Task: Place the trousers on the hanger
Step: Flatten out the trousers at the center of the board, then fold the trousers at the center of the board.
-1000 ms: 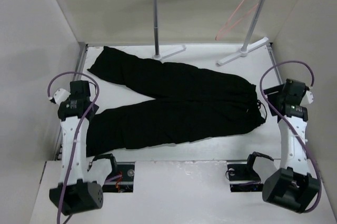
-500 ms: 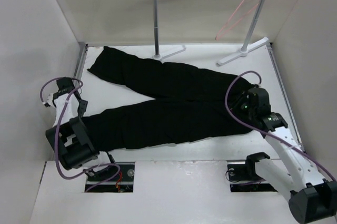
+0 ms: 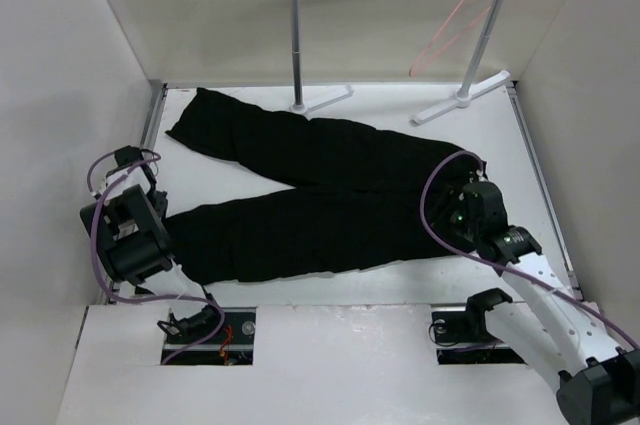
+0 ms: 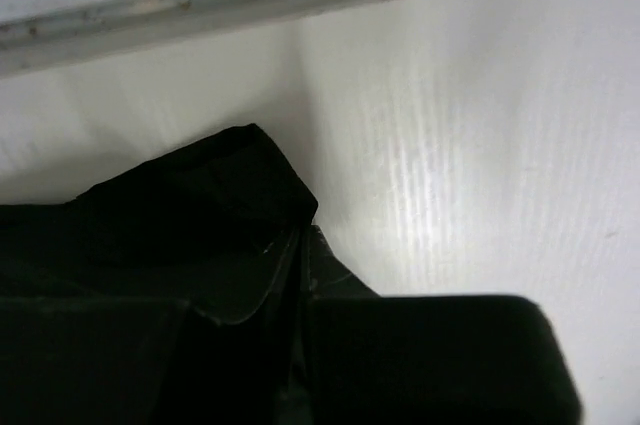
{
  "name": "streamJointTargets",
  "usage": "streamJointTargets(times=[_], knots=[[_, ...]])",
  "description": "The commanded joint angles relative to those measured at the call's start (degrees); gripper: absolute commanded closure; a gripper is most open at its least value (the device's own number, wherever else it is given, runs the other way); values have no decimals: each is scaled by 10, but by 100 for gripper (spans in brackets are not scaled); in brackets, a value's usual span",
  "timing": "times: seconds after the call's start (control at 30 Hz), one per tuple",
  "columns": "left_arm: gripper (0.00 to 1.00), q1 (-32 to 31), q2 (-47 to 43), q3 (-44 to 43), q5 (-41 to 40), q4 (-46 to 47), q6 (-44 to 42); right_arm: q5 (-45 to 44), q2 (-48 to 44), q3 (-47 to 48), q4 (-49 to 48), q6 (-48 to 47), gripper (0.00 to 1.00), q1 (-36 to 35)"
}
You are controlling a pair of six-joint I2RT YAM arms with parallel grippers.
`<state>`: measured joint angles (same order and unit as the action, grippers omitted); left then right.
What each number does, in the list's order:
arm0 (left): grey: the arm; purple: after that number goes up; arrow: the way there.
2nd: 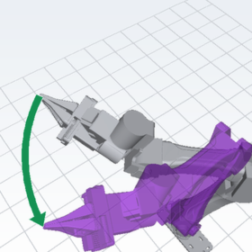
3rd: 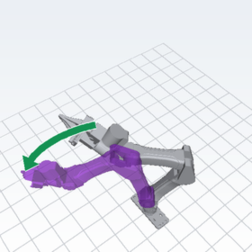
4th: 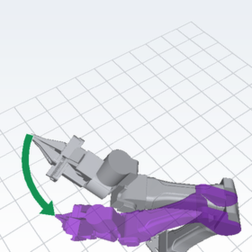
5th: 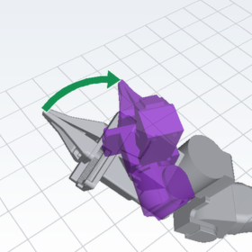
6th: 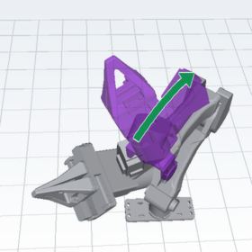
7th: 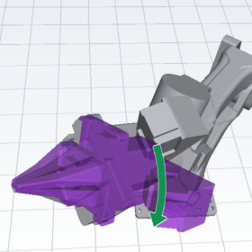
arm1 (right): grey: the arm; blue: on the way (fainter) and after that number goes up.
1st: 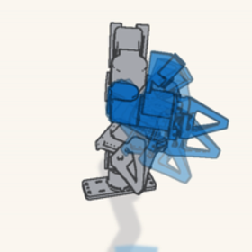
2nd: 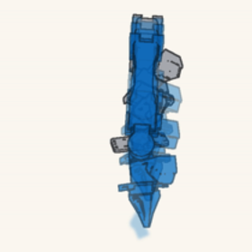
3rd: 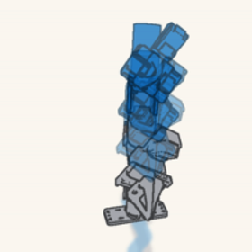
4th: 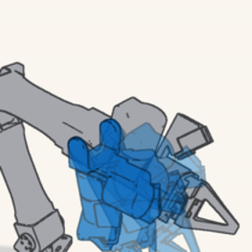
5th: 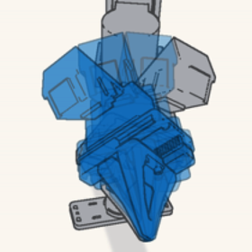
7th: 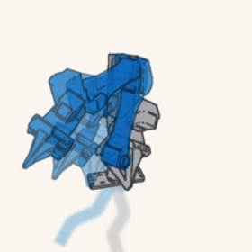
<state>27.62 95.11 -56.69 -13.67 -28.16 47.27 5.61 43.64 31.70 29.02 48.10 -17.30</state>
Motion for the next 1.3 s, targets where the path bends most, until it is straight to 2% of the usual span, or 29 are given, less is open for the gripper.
streamJointTargets(times=[0.0,0.13,0.2,0.23,0.3,0.37,0.43,0.5,0.6,0.67,0.7,0.77,0.87,1.0,1.27], knots=[[99,2,-8,-71,-9,6,8,-7,-7,-16,-6,-6,42,14],[99,-22,-20,-142,-54,0,5,-30,-10,-23,12,-3,40,30],[95,-28,1,-175,-72,-17,-1,-50,-15,-19,25,2,38,37],[92,-28,19,-190,-74,-29,-4,-58,-16,-16,31,5,37,43],[77,-30,56,-213,-67,-61,-6,-67,-16,-11,42,5,36,59],[67,-42,71,-221,-61,-86,-9,-76,-18,-8,54,8,35,79],[60,-59,49,-195,-72,-82,-8,-91,-23,-5,71,11,36,101],[57,-85,5,-156,-79,-67,-5,-109,-26,-2,92,19,39,127],[56,-113,-86,-83,-92,-59,8,-125,-28,5,120,35,48,169],[55,-117,-147,-32,-86,-60,15,-123,-24,6,133,43,58,199],[55,-116,-175,-8,-78,-66,17,-121,-21,4,135,44,60,213],[54,-91,-216,33,-50,-81,21,-126,-12,0,134,46,58,223],[54,-25,-265,96,6,-104,21,-131,9,-3,125,46,49,232],[54,3,-300,151,8,-119,34,-103,40,-28,88,50,43,253],[54,46,-251,203,25,-41,54,-94,81,-53,36,52,43,270]])
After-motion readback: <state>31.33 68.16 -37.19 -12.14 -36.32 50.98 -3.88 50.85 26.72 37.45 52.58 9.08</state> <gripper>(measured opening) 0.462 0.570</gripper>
